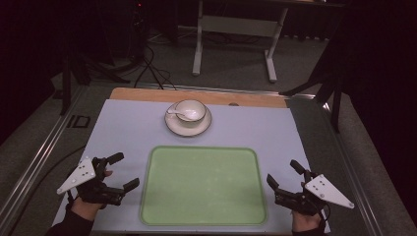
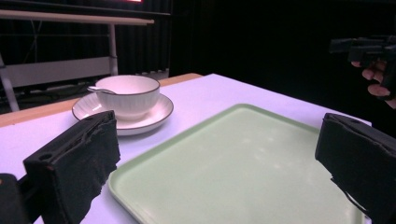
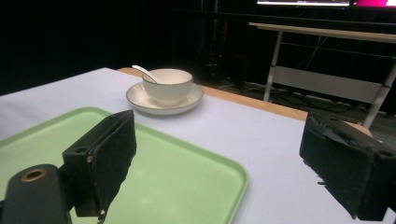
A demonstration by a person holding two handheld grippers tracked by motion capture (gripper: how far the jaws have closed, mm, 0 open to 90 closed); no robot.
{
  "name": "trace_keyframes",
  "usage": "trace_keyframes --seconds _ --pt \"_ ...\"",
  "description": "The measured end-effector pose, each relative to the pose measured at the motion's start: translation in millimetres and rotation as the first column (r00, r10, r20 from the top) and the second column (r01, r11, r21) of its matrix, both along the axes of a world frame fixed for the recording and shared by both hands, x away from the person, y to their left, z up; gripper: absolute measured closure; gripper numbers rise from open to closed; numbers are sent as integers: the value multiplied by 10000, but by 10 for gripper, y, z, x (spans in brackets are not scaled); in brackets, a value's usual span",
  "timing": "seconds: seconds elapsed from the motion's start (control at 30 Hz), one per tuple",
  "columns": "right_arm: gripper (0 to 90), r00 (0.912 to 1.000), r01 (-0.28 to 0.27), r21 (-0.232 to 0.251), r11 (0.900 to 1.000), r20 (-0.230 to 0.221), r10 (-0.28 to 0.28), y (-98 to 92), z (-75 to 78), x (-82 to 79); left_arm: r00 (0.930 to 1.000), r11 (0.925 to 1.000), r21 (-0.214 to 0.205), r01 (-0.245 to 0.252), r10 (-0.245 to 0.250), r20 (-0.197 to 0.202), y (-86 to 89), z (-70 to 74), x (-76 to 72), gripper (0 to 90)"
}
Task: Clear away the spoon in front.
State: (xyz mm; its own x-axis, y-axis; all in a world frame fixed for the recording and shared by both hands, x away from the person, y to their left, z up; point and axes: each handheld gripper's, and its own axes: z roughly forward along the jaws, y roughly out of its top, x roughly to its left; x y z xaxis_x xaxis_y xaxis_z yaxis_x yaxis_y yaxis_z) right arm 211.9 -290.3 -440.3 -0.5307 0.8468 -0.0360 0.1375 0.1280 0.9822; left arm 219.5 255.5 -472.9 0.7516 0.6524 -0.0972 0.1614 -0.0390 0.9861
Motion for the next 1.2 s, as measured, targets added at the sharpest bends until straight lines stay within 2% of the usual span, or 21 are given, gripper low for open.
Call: trace_keyframes --seconds 0.1,0.17,0.3,0.37,0.4,0.43,0.47,0.57,0.63,0.7,0.77,0.9,1.03,1.07,1.2 --pt "108 10000 -57 100 9999 25 57 1 7 -13 9999 9999 65 89 -88 -85 -17 8 -17 0" --pt "108 10000 -52 101 9999 27 52 6 11 -22 10000 9999 92 -40 40 -46 -22 30 -34 0" --pt "108 10000 -73 51 10000 -15 73 12 9 -24 9994 9996 -234 171 -178 -292 -17 72 -48 0" --pt "108 9999 -96 28 10000 -41 96 16 8 -24 9977 9988 -58 479 -481 -469 -34 104 -68 0" --pt "108 9999 -114 57 9999 -49 115 14 9 -24 9964 9979 -147 628 -635 -567 -43 120 -72 0" --pt "108 9999 -115 80 9999 -44 115 13 10 -25 9911 9942 -273 1038 -1057 -809 -58 141 -70 0" --pt "108 10000 -83 48 10000 -29 83 13 12 -28 9893 9927 -261 1178 -1196 -835 -71 153 -71 0" --pt "108 10000 -78 48 10000 -23 78 19 16 -36 9879 9908 43 1350 -1342 -780 -153 208 -61 0" --pt "108 10000 -80 95 9999 -47 80 27 22 -46 9844 9869 180 1605 -1587 -759 -214 257 -27 0" --pt "108 9999 -114 49 9999 33 114 36 29 -50 9868 9873 335 1555 -1537 -508 -277 320 -2 0" --pt "108 9999 -111 -13 9999 104 111 42 33 -50 9871 9865 419 1582 -1570 -312 -342 394 41 0" --pt "108 9999 -98 -21 9999 85 98 45 33 -49 9850 9849 163 1724 -1722 -151 -435 520 196 10" --pt "108 9998 -137 24 9999 128 137 42 39 -53 9897 9889 407 1428 -1425 -95 -509 604 337 41" --pt "108 9998 -169 45 9998 141 169 40 40 -54 9895 9888 353 1448 -1446 -75 -526 621 373 45" --pt "108 9996 -255 67 9997 154 254 37 46 -58 9918 9916 327 1254 -1244 -301 -589 681 535 61"
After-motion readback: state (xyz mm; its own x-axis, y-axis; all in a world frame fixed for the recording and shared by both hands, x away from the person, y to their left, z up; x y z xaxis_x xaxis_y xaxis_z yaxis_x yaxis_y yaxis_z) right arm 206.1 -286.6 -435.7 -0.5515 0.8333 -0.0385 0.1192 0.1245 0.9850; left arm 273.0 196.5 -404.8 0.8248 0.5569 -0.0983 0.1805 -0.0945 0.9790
